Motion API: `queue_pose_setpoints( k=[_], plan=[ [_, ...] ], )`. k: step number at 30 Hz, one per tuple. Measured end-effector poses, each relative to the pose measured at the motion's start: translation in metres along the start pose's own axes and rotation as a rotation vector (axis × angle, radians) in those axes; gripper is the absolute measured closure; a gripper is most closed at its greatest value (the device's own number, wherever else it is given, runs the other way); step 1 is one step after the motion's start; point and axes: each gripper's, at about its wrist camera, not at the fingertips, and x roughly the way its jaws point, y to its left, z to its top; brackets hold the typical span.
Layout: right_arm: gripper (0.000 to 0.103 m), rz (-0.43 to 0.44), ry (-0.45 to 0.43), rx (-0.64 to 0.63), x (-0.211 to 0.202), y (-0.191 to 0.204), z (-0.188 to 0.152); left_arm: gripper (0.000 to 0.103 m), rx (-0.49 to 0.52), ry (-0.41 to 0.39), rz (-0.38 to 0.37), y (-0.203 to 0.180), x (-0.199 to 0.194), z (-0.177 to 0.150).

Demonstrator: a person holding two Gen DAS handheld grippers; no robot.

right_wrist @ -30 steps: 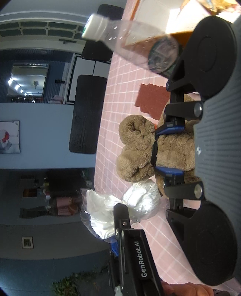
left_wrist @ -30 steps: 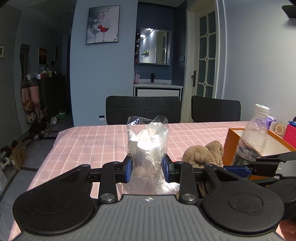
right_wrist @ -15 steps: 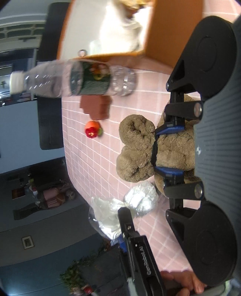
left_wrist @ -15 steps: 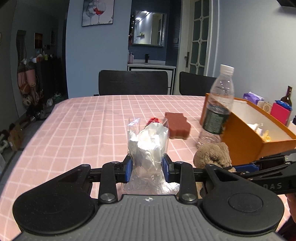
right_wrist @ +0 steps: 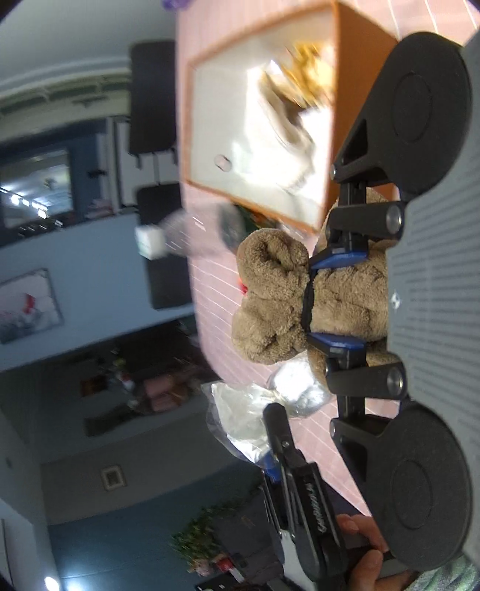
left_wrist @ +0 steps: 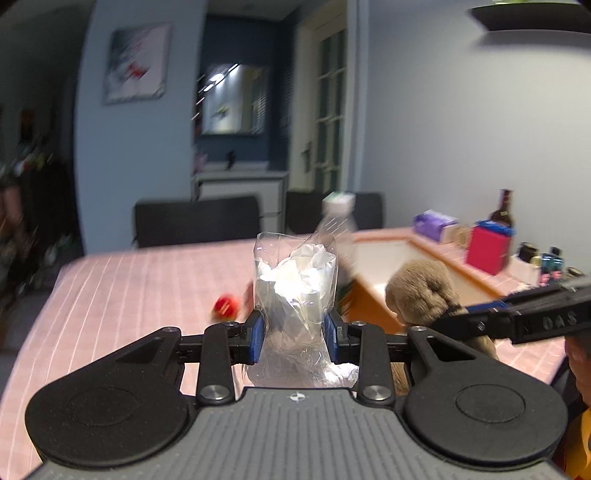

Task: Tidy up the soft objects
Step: 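Carry the teddy bear and plastic bundle over the box and open both tools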

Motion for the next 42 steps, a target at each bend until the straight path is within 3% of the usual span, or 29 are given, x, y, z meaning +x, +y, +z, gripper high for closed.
queue_pose_setpoints(
  k=[8, 14, 19, 23, 29, 37, 42],
  plan=[
    [0.067, -0.158, -0.100, -0.034, -0.047, -0.023, 0.042, 0.066, 0.200, -0.131, -0.126, -0.063, 0.018, 0.045],
    [0.067, -0.264, -0.074, -0.036, -0.046, -0.063, 0.079, 0.066, 0.337, -0.106, -0.142, -0.112, 0.069, 0.063],
    [0.067, -0.327, -0.031, -0.035, -0.024, -0.104, 0.106, 0.066, 0.453, -0.004, -0.129, -0.149, 0.125, 0.061],
    [0.067, -0.340, 0.025, -0.021, 0.012, -0.138, 0.122, 0.066, 0.529, 0.062, -0.066, -0.171, 0.168, 0.056],
    [0.067, -0.347, 0.103, 0.024, 0.065, -0.180, 0.136, 0.066, 0.545, 0.195, -0.003, -0.177, 0.223, 0.055],
    [0.066, -0.314, 0.175, -0.028, 0.120, -0.210, 0.139, 0.066, 0.536, 0.365, 0.022, -0.165, 0.260, 0.051],
    [0.063, -0.330, 0.234, -0.050, 0.140, -0.219, 0.132, 0.065, 0.545, 0.409, 0.038, -0.162, 0.272, 0.049]
  ],
)
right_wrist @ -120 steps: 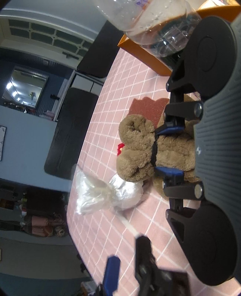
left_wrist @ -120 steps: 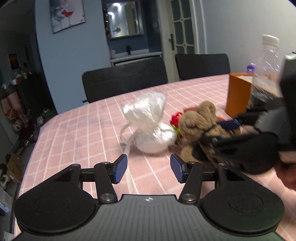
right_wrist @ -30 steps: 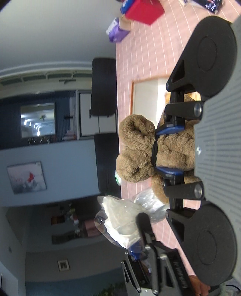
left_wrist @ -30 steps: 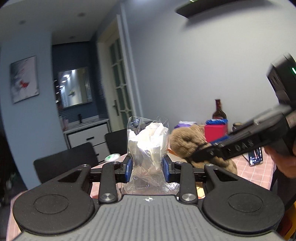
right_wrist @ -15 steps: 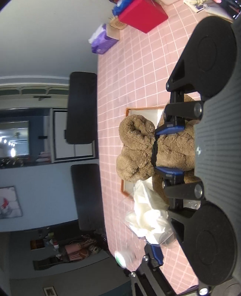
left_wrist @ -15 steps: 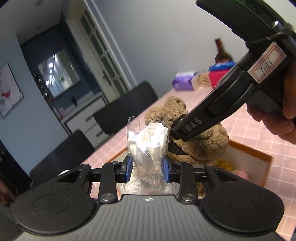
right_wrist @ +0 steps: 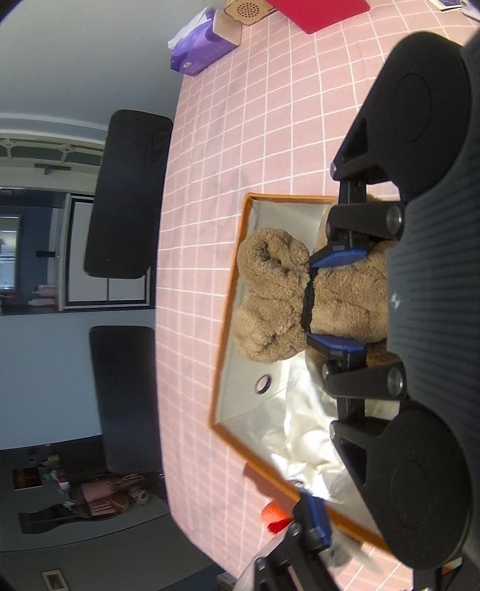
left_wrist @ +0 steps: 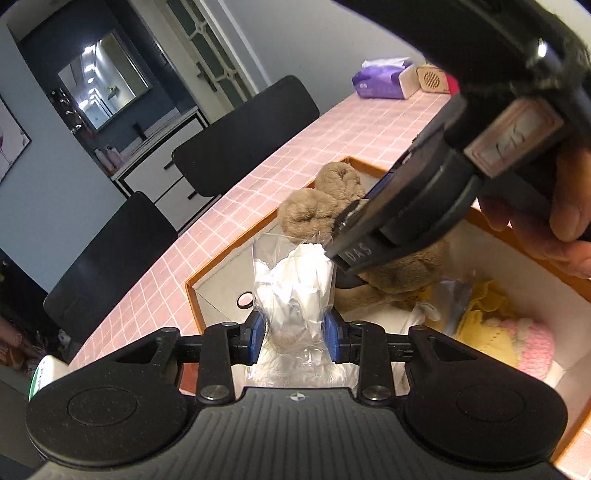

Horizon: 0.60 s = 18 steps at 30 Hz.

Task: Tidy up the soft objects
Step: 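Carry the teddy bear and plastic bundle over the box and open both tools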

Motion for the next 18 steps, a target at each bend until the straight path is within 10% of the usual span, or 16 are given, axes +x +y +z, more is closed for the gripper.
queue_pose_setpoints(
  k=[18],
  plan=[
    [0.049, 0.007, -0.049, 0.087, -0.037, -0.009, -0.017, 0.063, 0.078, -0.014, -0.035, -0.009, -0.051, -0.003]
  ],
)
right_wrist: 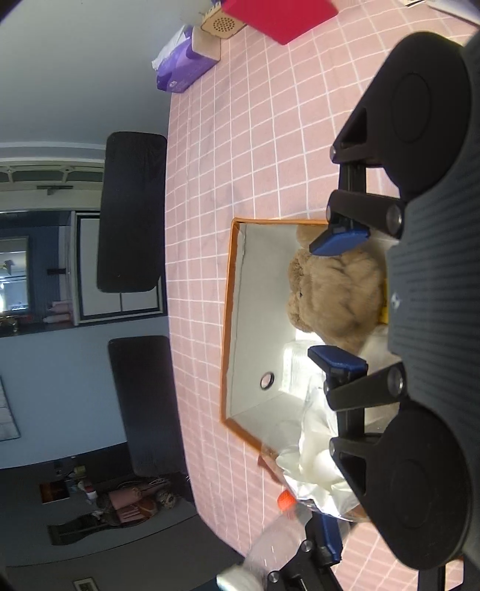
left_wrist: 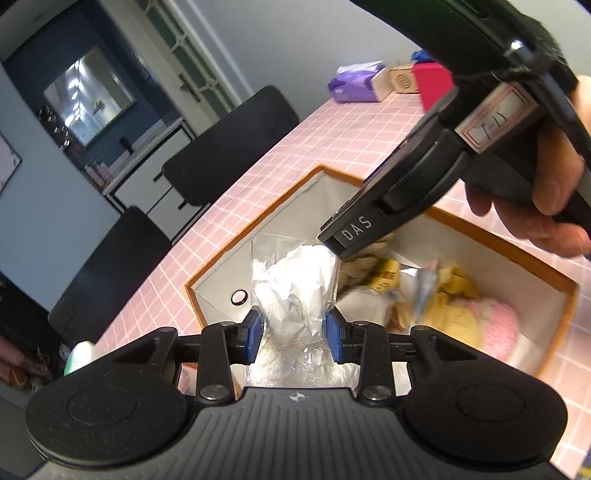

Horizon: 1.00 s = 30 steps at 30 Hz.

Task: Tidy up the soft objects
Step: 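Carry the teddy bear and plastic bundle over the box and open both tools, then move both tools back toward the red flower and brown sponge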

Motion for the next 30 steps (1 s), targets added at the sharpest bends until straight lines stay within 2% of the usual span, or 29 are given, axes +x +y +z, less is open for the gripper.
queue_pose_setpoints(
  k=[6, 9, 13, 15, 16, 23, 27, 30],
  plan=[
    [0.047, -0.023, -0.018, -0.021, -0.033, 0.006, -0.014, 0.063, 0.064, 0.023, -0.096, -0.004, -0.024, -0.007],
    [0.047, -0.008, 0.007, -0.026, -0.038, 0.009, -0.022, 0.063, 0.091, 0.048, -0.082, -0.008, -0.015, -0.007],
    [0.047, 0.001, 0.042, -0.039, -0.038, 0.016, -0.035, 0.060, 0.077, 0.116, -0.097, -0.009, 0.008, -0.011],
    [0.047, 0.001, 0.057, -0.040, -0.037, 0.018, -0.040, 0.049, 0.065, 0.140, -0.095, -0.008, 0.018, -0.012],
    [0.047, 0.002, 0.066, -0.038, -0.036, 0.018, -0.042, 0.048, 0.058, 0.143, -0.098, -0.007, 0.022, -0.013],
    [0.047, -0.025, 0.082, -0.025, -0.033, 0.019, -0.048, 0.035, 0.065, 0.098, -0.066, -0.009, 0.017, -0.019],
    [0.047, -0.030, 0.073, -0.015, -0.036, 0.017, -0.047, 0.035, 0.009, 0.045, -0.078, 0.000, 0.003, -0.016],
    [0.047, -0.028, 0.065, -0.017, -0.039, 0.019, -0.047, 0.047, -0.022, 0.012, -0.085, 0.005, -0.011, -0.016]
  ],
)
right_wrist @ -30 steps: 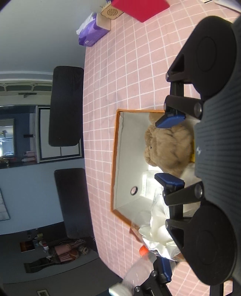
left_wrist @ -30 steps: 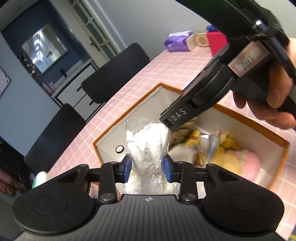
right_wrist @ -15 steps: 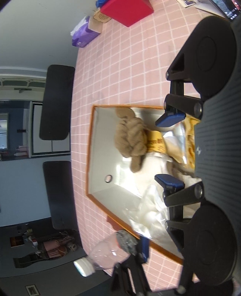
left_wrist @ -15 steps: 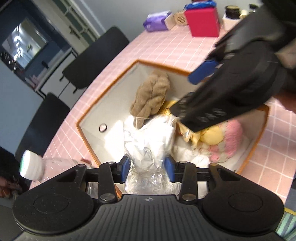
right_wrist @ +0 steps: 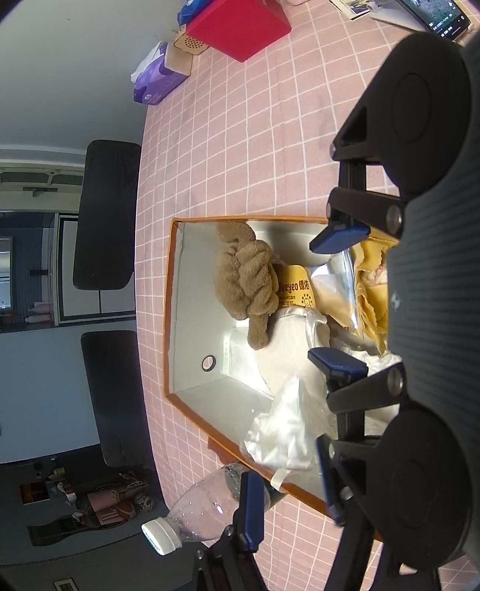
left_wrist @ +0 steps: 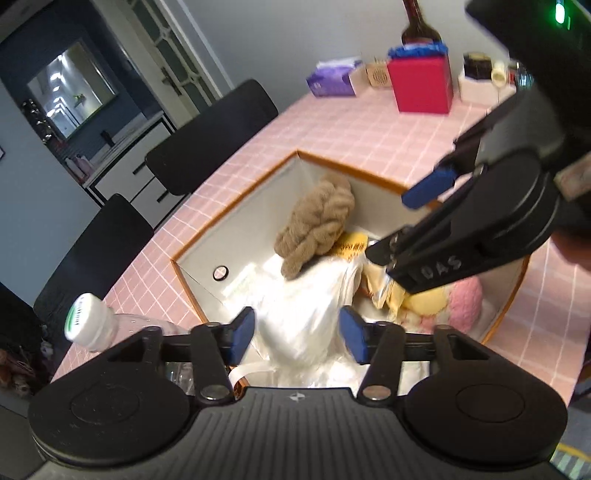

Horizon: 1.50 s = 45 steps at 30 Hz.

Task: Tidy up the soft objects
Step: 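Move both tools back toward the red flower and brown sponge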

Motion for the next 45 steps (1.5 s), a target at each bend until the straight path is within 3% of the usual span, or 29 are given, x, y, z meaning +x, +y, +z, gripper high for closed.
queue_pose_setpoints(
  k=[2, 6, 11, 16, 25, 27, 37, 39, 45],
  plan=[
    [0.047, 0.001, 0.000, -0.004, -0.001, 0.001, -0.001, 0.050, -0.005, -0.017, -0.005, 0.000, -0.004, 0.001],
    [0.047, 0.001, 0.013, -0.005, 0.003, 0.004, -0.004, 0.079, 0.008, 0.018, 0.016, -0.005, 0.010, 0.000],
    [0.047, 0.012, 0.030, -0.004, 0.007, 0.009, -0.008, 0.089, -0.026, 0.080, 0.031, -0.001, 0.040, -0.004],
    [0.047, 0.010, 0.036, 0.004, 0.004, 0.008, -0.012, 0.086, -0.075, 0.030, 0.025, 0.004, 0.033, -0.009],
    [0.046, -0.006, -0.014, -0.009, -0.021, 0.021, -0.024, 0.072, -0.097, -0.182, 0.015, -0.002, -0.040, -0.026],
    [0.041, -0.002, -0.029, -0.026, -0.030, 0.027, -0.029, 0.070, -0.096, -0.217, 0.008, -0.003, -0.053, -0.035],
    [0.035, 0.013, -0.135, -0.109, -0.076, 0.069, -0.062, 0.063, -0.218, -0.302, 0.003, 0.007, -0.089, -0.097],
    [0.035, 0.023, -0.153, -0.118, -0.081, 0.078, -0.070, 0.056, -0.251, -0.311, 0.025, 0.011, -0.093, -0.112],
    [0.035, 0.043, -0.210, -0.144, -0.084, 0.114, -0.093, 0.055, -0.364, -0.310, 0.072, 0.032, -0.101, -0.156]
  ],
)
